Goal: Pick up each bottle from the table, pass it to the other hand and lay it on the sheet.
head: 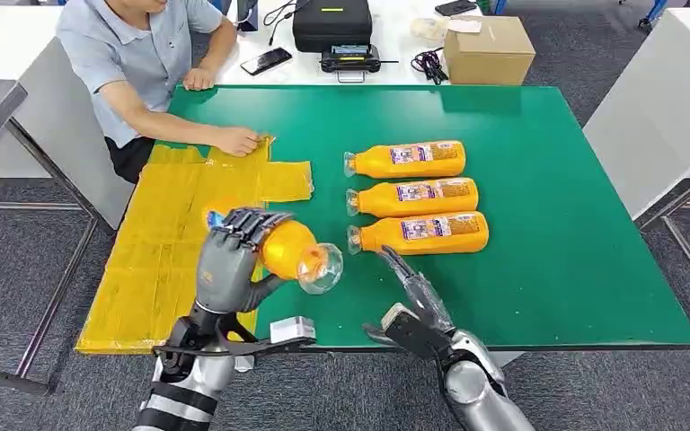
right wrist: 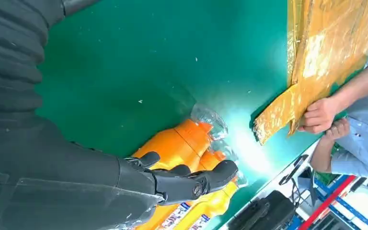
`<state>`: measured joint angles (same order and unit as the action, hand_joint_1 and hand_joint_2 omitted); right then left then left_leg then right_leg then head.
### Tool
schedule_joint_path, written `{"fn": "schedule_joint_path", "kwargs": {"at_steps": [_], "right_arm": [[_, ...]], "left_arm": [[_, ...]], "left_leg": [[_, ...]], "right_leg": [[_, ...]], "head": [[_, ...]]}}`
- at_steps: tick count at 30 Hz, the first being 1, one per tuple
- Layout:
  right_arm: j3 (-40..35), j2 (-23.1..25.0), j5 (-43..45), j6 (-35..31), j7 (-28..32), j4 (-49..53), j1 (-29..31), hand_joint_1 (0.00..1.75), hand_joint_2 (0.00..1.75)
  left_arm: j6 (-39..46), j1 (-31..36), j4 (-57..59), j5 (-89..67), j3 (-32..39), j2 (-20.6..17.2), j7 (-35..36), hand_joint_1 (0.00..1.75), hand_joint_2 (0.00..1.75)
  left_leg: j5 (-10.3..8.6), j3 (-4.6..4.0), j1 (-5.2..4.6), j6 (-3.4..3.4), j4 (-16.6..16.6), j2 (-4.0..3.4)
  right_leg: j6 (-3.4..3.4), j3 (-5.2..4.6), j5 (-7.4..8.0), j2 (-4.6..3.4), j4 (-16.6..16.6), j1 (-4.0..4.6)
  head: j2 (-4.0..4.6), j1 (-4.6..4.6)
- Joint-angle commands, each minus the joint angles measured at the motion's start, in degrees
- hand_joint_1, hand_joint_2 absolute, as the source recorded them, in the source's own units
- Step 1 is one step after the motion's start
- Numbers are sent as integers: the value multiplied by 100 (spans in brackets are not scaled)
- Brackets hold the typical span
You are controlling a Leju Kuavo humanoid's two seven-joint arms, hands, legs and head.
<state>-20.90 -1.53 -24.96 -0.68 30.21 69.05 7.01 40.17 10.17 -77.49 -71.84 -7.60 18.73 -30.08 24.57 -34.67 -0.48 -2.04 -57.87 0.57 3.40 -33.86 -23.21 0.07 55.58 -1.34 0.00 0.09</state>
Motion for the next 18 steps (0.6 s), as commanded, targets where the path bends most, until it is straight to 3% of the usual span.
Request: {"fn": "schedule_joint_path", "kwargs": {"at_steps": [1, 2, 3, 4, 5, 9, 13, 18], "right_arm": [[108, 54, 24, 41, 22, -105, 115, 0, 175], [110, 57, 76, 90, 49, -123, 128, 0, 175], [114, 52, 110, 131, 59, -154, 146, 0, 175], [119, 51, 124, 166, 68, -195, 168, 0, 175], [135, 56, 150, 220, 79, -220, 181, 0, 175], [129, 128, 197, 376, 98, -331, 268, 0, 175], [88, 229, 179, 491, 54, -371, 360, 0, 175], [72, 251, 173, 521, 38, -348, 363, 0, 175]], "left_arm": [[-17, 28, -399, -232, 539, 127, 39, 175, 175], [-17, 37, -494, -1018, 427, 2, 440, 175, 175], [-17, 144, -205, -1660, 54, -350, 1243, 175, 175], [-17, 587, 472, -1816, -1122, -1450, 2907, 175, 175], [-17, 1034, 1164, -1816, -2074, -1873, 3968, 175, 175], [-321, 1889, 2950, -1816, -2431, -1823, 4818, 175, 175], [-994, 2478, 4247, -1663, -1668, -1451, 4473, 175, 175], [-1151, 2605, 4535, -1469, -1420, -1393, 4399, 175, 175]], "left_leg": [[11, 18, 8, 13, -2, -12], [18, 25, 13, 17, -7, -14], [11, 13, 8, 12, -4, -10], [4, 9, 3, 8, 3, -8], [11, 25, 9, 15, 1, -13], [-8, 23, 8, 15, 8, 27], [-13, 28, 14, 18, 5, 13], [-9, 15, 11, 16, 0, -20]], "right_leg": [[-16, 15, -6, -9, -1, 9], [-21, 25, -12, -9, 2, 15], [-14, 12, -7, -7, 2, 9], [-9, 7, -2, -6, -2, 4], [-18, 23, -7, -9, -4, 11], [-18, 24, -3, 29, -6, 9], [-20, 28, 0, 19, -6, 15], [-28, 10, 14, -9, 3, 10]], "head": [[0, -2], [0, 0], [0, -2], [0, 0], [0, -2], [0, 2], [0, 2], [0, 2]]}}
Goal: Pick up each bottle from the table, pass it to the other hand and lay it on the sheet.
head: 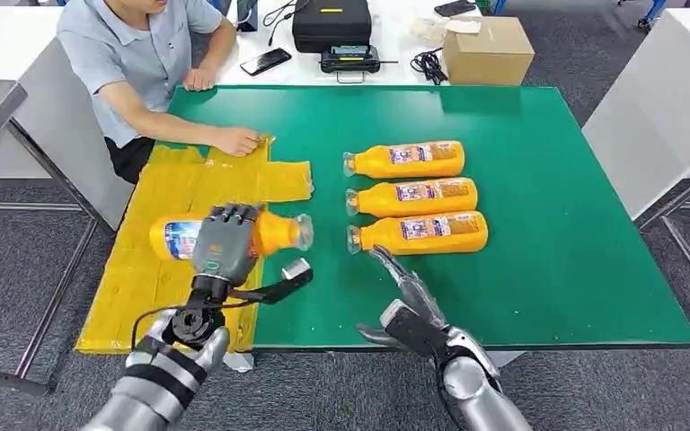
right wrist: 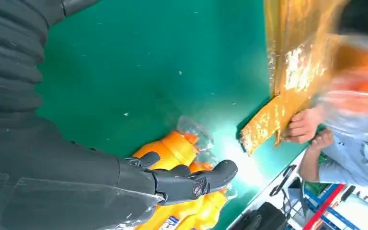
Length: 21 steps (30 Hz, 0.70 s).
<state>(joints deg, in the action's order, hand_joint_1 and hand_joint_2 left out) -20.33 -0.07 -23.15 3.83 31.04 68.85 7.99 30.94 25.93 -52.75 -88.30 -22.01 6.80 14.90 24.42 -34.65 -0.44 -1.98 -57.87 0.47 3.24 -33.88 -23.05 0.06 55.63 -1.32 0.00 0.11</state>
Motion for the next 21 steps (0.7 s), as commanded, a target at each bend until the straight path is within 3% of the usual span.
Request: {"fn": "schedule_joint_path", "kwargs": {"at_steps": [1, 10, 11, 13, 14, 16, 21], "right_arm": [[3, 118, -12, 78, -49, -319, 264, 0, 175], [19, 133, -25, 107, -67, -297, 192, 0, 175], [4, 138, -26, 125, -62, -303, 204, 0, 175], [-9, 141, -25, 136, -60, -309, 214, 0, 175], [-10, 140, -26, 134, -60, -305, 212, 0, 175], [-15, 130, -35, 141, -65, -292, 206, 0, 175], [-22, 125, -49, 167, -68, -258, 199, 0, 175]], "left_arm": [[-290, 1072, 2170, 147, 37, -241, -97, 175, 175], [-478, 1252, 2540, 58, 232, -161, -151, 175, 175], [-480, 1258, 2555, 20, 197, -150, -151, 143, 175], [-599, 1271, 2643, 94, 241, -68, -236, 105, 175], [-681, 1280, 2670, 171, 287, -28, -317, 14, 175], [-855, 1304, 2695, 254, 314, 37, -428, 0, 175], [-1335, 1379, 2797, 384, 291, 61, -698, 0, 175]], "left_leg": [[11, 22, 12, 15, -2, -11], [10, 12, 12, 15, -6, -1], [6, 7, 9, 11, -3, 5], [10, 12, 12, 13, -5, -1], [7, 9, 8, 10, -2, -1], [8, 8, 9, 11, -3, 2], [10, 9, 10, 12, -5, 2]], "right_leg": [[-19, 22, -6, -7, -2, 13], [-17, 13, -8, 0, 1, 14], [-13, 9, -6, 4, -2, 11], [-15, 15, -7, -2, -4, 14], [-11, 10, -5, -2, -4, 10], [-12, 11, -6, 1, -3, 10], [-14, 12, -8, 1, -2, 12]], "head": [[0, -4], [0, -2], [0, -2], [0, 0], [0, -2], [0, -2], [0, -2]]}}
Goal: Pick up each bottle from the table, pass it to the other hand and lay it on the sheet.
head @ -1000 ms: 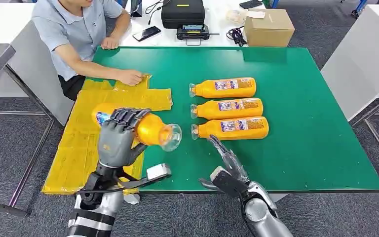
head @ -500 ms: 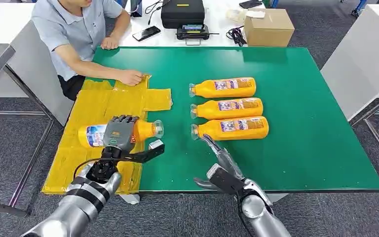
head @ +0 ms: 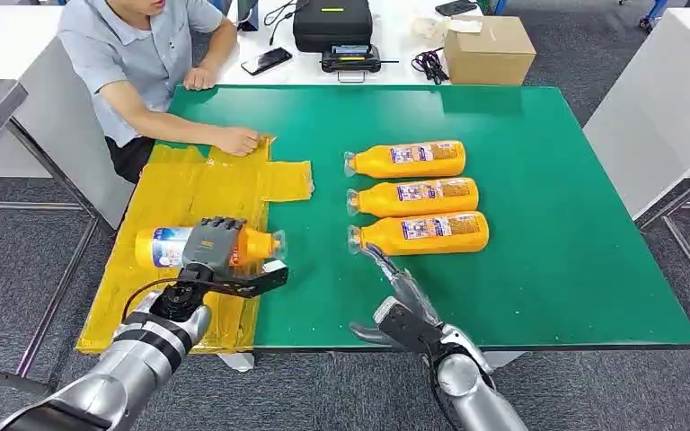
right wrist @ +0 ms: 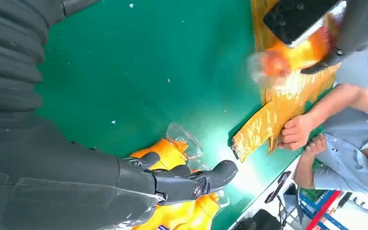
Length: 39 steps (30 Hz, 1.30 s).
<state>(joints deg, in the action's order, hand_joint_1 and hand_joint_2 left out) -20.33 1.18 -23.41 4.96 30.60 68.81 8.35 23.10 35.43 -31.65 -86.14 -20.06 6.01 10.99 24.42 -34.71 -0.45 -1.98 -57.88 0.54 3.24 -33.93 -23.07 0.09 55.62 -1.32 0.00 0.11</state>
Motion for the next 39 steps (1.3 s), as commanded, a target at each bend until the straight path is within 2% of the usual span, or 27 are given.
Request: {"fn": "schedule_joint_path", "kwargs": {"at_steps": [1, 5, 12, 14, 17, 20, 25, 28, 29, 31, 35, 39], "right_arm": [[-19, 3, -24, 60, -24, -239, 156, 0, 175], [25, 1, -36, 56, -26, -214, 145, 0, 175], [89, -8, -43, 50, -25, -249, 132, 0, 175], [115, -12, -52, 45, -24, -237, 80, 0, 175], [112, -18, -54, 46, -20, -237, 66, 0, 175], [252, -23, -53, -65, -2, -68, -160, 0, 175], [262, -20, -58, -72, 7, -67, -172, 0, 175], [349, 37, 10, -159, 115, 8, -239, 0, 175], [378, 67, 41, -216, 175, 60, -267, 0, 175], [413, 127, 103, -328, 286, 98, -266, 0, 175], [512, 302, 454, -358, 377, -3, -247, 0, 175], [455, 301, 527, -323, 433, -46, -267, 0, 175]], "left_arm": [[-593, 414, 684, 249, 114, 141, -412, 0, 175], [-1181, 465, 857, 610, 185, 154, -674, 0, 175], [-1356, 418, 918, 757, 165, 153, -736, 0, 175], [-977, 313, 770, 714, 16, 137, -773, 0, 175], [-967, 301, 767, 711, 10, 149, -766, 0, 175], [203, -127, -224, 926, -134, 358, -1035, 0, 175], [60, -237, -502, 907, -245, 349, -905, 0, 175], [936, -527, -1041, 1260, -279, 388, -1310, 0, 175], [1354, -693, -1371, 1129, -401, 389, -1303, 0, 175], [1680, -899, -1784, 1052, -498, 386, -1271, 0, 175], [1690, -1625, -3366, 644, 419, 659, -1907, 0, 175], [1690, -1738, -3581, 513, 810, 806, -2244, 0, 175]], "left_leg": [[5, 10, 7, 9, -1, -3], [12, 26, 11, 14, -2, -12], [7, 29, 6, 9, 3, -9], [5, 30, 4, 8, 5, -9], [6, 33, 4, 9, 6, -8], [10, 38, 8, 12, 4, -2], [12, 25, 9, 11, -6, 7], [15, 24, 7, 12, -3, -17], [9, 16, 4, 9, 0, -9], [14, 28, 8, 16, 0, -3], [14, 15, 4, 9, -3, -16], [7, 7, 4, 7, -1, -9]], "right_leg": [[-10, 11, -3, -1, -2, 8], [-18, 26, -7, -8, -2, 13], [-11, 30, -3, -6, -6, 7], [-10, 28, -2, -7, -6, 5], [-11, 32, -4, -5, -7, 4], [-16, 39, -8, 1, -7, 9], [-14, 30, -13, 11, -2, 10], [-15, 24, -8, -13, -1, 8], [-11, 15, -6, -4, -3, 5], [-20, 29, -13, 4, -3, 10], [-12, 12, -7, -14, 0, 6], [-9, 5, -4, -5, -3, 5]], "head": [[0, -2], [0, -2], [0, 0], [0, -2], [0, -2], [0, -2], [0, 0], [0, -2], [0, 0], [0, -2], [0, -2], [0, 0]]}}
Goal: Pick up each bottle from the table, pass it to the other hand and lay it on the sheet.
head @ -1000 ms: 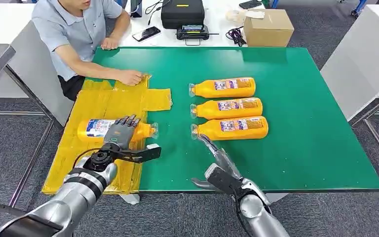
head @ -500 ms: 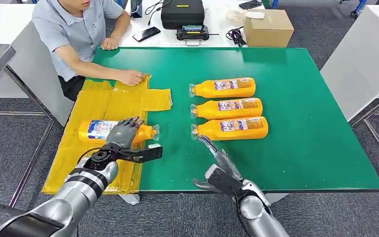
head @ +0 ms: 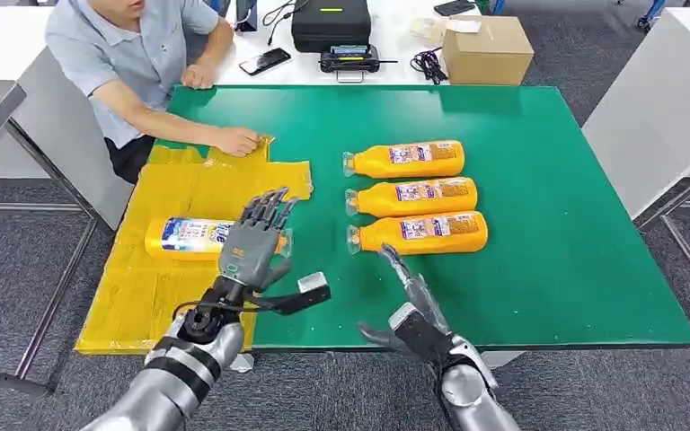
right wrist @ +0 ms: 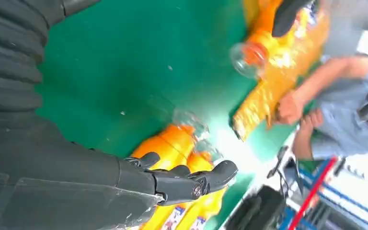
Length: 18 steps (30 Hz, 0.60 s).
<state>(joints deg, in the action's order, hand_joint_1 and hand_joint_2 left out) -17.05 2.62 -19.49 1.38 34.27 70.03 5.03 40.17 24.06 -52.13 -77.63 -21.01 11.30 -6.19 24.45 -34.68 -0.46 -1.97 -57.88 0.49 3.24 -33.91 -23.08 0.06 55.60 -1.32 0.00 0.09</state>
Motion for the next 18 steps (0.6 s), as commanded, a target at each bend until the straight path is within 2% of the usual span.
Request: {"fn": "schedule_joint_path", "kwargs": {"at_steps": [1, 3, 4, 5, 6, 8, 11, 14, 15, 16, 18], "right_arm": [[105, 144, 136, 35, 71, -156, 60, 0, 175], [146, 159, 186, -23, 103, -64, -5, 0, 175], [235, 216, 174, -254, 165, 50, -70, 0, 175], [331, 273, 325, -306, 126, 285, -187, 0, 175], [465, 328, 765, -76, 53, 465, -271, 0, 175], [570, 299, 1158, 106, -215, 786, -383, 0, 175], [501, -29, 499, -285, -348, 795, -276, 0, 175], [545, -43, 485, -267, -335, 744, -248, 0, 175], [429, -162, 152, -367, -344, 694, -198, 0, 175], [377, -269, -95, -471, -380, 693, -164, 0, 0], [333, -487, -770, -880, -395, 814, -147, 0, 0]], "left_arm": [[-17, -572, -1468, -481, 870, 259, -487, 0, 175], [-17, -721, -1673, 43, 1054, 457, -1025, 0, 175], [-17, -807, -1758, 541, 1201, 646, -1429, 0, 175], [-17, -880, -1591, 1930, 1248, 846, -2204, 0, 175], [-17, -927, -1569, 2976, 921, 803, -2432, 0, 175], [-17, -1102, -1925, 4376, 347, 628, -2588, 0, 175], [-54, -1180, -2067, 5628, -250, 458, -2524, 0, 175], [-17, -1168, -2041, 5707, -306, 437, -2548, 0, 175], [-202, -1144, -2008, 6085, -385, 398, -2515, 0, 175], [-400, -1171, -2018, 6327, -442, 389, -2504, 0, 175], [-641, -1290, -2092, 6771, -575, 408, -2488, 0, 175]], "left_leg": [[10, 12, 7, 11, -4, -9], [15, 21, 12, 15, -7, -18], [10, 14, 9, 12, -3, -13], [6, 7, 7, 9, -3, -5], [11, 14, 10, 12, -5, -1], [6, 8, 3, 7, -1, 8], [8, 6, 2, 7, -2, 4], [6, 9, 4, 6, 1, 10], [3, 3, 0, 4, 2, 10], [10, 13, 6, 9, -2, 8], [5, 7, -1, 4, 2, 3]], "right_leg": [[-14, 12, -7, -7, 1, 8], [-19, 19, -8, -15, 0, 13], [-15, 13, -6, -10, 1, 10], [-11, 8, -5, -3, 0, 7], [-16, 17, -10, 1, 0, 11], [-10, 10, -9, 9, -1, 4], [-10, 8, -9, 4, 1, 3], [-10, 12, -7, 12, -5, 5], [-8, 4, -4, 9, -4, 1], [-14, 17, -8, 8, -4, 7], [-8, 8, -4, 2, -4, 0]], "head": [[0, 0], [0, 0], [0, 0], [0, 0], [0, 0], [0, 0], [0, 0], [0, 0], [0, -2], [0, 0], [0, -2]]}}
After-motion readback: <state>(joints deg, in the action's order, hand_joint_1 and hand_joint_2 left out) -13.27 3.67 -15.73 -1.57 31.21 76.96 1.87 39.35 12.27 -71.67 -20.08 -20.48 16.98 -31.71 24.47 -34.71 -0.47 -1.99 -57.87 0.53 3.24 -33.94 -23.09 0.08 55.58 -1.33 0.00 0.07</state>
